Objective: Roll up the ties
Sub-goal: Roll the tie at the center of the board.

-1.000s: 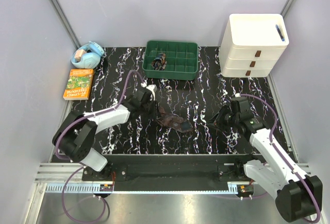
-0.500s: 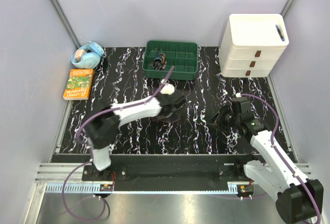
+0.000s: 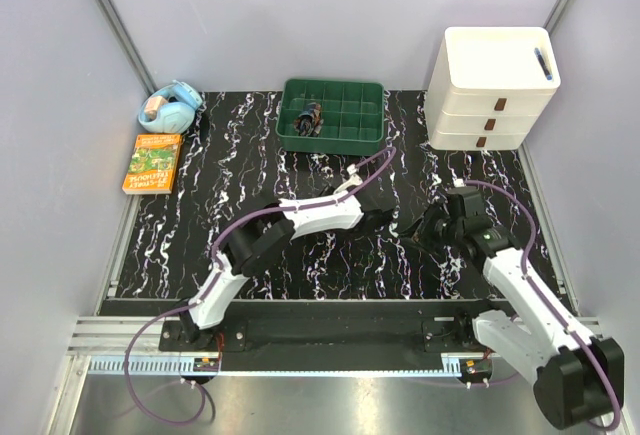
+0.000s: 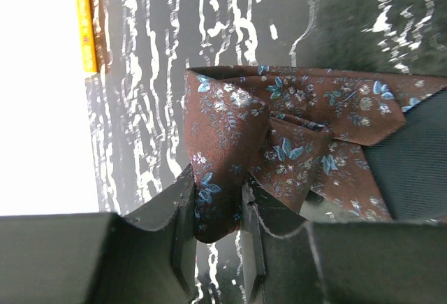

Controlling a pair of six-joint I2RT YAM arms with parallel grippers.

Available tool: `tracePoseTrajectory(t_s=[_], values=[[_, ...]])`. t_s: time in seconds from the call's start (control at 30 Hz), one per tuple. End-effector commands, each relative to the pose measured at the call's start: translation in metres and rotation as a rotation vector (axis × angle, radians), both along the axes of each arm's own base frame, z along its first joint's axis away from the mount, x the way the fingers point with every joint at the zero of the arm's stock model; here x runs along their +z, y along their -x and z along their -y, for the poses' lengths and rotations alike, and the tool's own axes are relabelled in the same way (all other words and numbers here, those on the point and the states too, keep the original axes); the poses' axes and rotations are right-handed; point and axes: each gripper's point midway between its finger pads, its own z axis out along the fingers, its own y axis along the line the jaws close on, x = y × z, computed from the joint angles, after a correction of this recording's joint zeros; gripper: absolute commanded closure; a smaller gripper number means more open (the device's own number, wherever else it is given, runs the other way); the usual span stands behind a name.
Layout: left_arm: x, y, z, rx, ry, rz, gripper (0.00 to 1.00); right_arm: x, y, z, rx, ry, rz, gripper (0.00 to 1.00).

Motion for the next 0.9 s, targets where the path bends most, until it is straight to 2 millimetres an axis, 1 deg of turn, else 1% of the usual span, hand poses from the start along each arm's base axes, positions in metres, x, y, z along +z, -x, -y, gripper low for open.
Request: tracePoseTrajectory(t_s=[0.0, 0.03, 0.07, 0.1, 0.13, 0.17, 0.2, 0.23, 0.27, 0.3, 0.33, 0.37, 0.4, 0.43, 0.47, 0.5, 0.53, 0.57, 0.63, 0.67, 0.7, 0.8, 0.87], values=[[0.016, -0.001, -0.009, 0.017, -0.014, 0.057, 0.76, -0.009, -0.024, -0.027, 0.062, -0.114, -0.001, 0.77], [0.013, 0.001, -0.010, 0.018, -0.011, 0.044, 0.76, -0.001, -0.034, -0.038, 0.093, -0.175, 0.037, 0.78], [0.014, 0.001, -0.008, 0.012, 0.012, 0.043, 0.76, -0.007, -0.039, -0.043, 0.094, -0.199, 0.019, 0.79], [0.013, 0.001, -0.006, 0.004, 0.026, 0.037, 0.76, -0.007, -0.042, -0.048, 0.072, -0.242, 0.009, 0.79], [0.012, 0.004, -0.007, 0.003, 0.043, 0.021, 0.76, 0.005, -0.057, -0.053, 0.073, -0.281, 0.086, 0.78], [0.010, 0.003, -0.005, -0.006, 0.063, 0.014, 0.76, 0.008, -0.063, -0.055, 0.064, -0.302, 0.103, 0.77], [0.008, 0.004, -0.003, -0.010, 0.081, -0.001, 0.76, 0.004, -0.067, -0.059, 0.056, -0.327, 0.082, 0.75], [0.009, 0.005, -0.004, -0.013, 0.089, -0.006, 0.76, 0.011, -0.075, -0.062, 0.063, -0.350, 0.116, 0.73], [0.009, 0.004, -0.002, -0.021, 0.106, -0.008, 0.76, 0.002, -0.082, -0.066, 0.057, -0.358, 0.080, 0.72], [0.004, 0.007, -0.002, -0.023, 0.113, -0.029, 0.76, 0.000, -0.082, -0.071, 0.079, -0.380, 0.065, 0.71], [0.007, 0.007, -0.002, -0.026, 0.131, -0.031, 0.76, 0.005, -0.090, -0.076, 0.096, -0.411, 0.096, 0.71], [0.006, 0.005, 0.000, -0.029, 0.149, -0.029, 0.76, -0.010, -0.094, -0.081, 0.085, -0.443, 0.034, 0.71], [0.004, 0.007, -0.002, -0.030, 0.155, -0.038, 0.76, -0.012, -0.095, -0.087, 0.110, -0.482, 0.015, 0.71], [0.006, 0.006, -0.002, -0.030, 0.165, -0.038, 0.76, -0.007, -0.103, -0.093, 0.136, -0.521, 0.062, 0.71], [0.006, 0.005, -0.003, -0.031, 0.171, -0.039, 0.76, -0.025, -0.106, -0.099, 0.130, -0.547, -0.006, 0.71], [0.005, 0.006, -0.004, -0.030, 0.170, -0.042, 0.76, -0.030, -0.106, -0.104, 0.148, -0.570, -0.024, 0.71], [0.006, 0.006, -0.005, -0.031, 0.174, -0.043, 0.76, -0.028, -0.111, -0.110, 0.169, -0.592, 0.009, 0.71], [0.006, 0.005, -0.005, -0.033, 0.173, -0.043, 0.76, -0.041, -0.108, -0.122, 0.185, -0.602, -0.034, 0.72], [0.006, 0.006, -0.007, -0.032, 0.174, -0.048, 0.77, -0.047, -0.109, -0.133, 0.203, -0.601, -0.038, 0.72], [0.006, 0.005, -0.007, -0.032, 0.180, -0.046, 0.77, -0.052, -0.106, -0.145, 0.226, -0.591, -0.046, 0.72], [0.004, 0.007, -0.009, -0.031, 0.178, -0.053, 0.77, -0.058, -0.105, -0.150, 0.223, -0.578, -0.057, 0.72], [0.004, 0.007, -0.011, -0.030, 0.184, -0.056, 0.77, -0.066, -0.102, -0.162, 0.233, -0.563, -0.068, 0.73], [0.005, 0.007, -0.012, -0.030, 0.189, -0.054, 0.77, -0.074, -0.100, -0.164, 0.234, -0.547, -0.079, 0.73]])
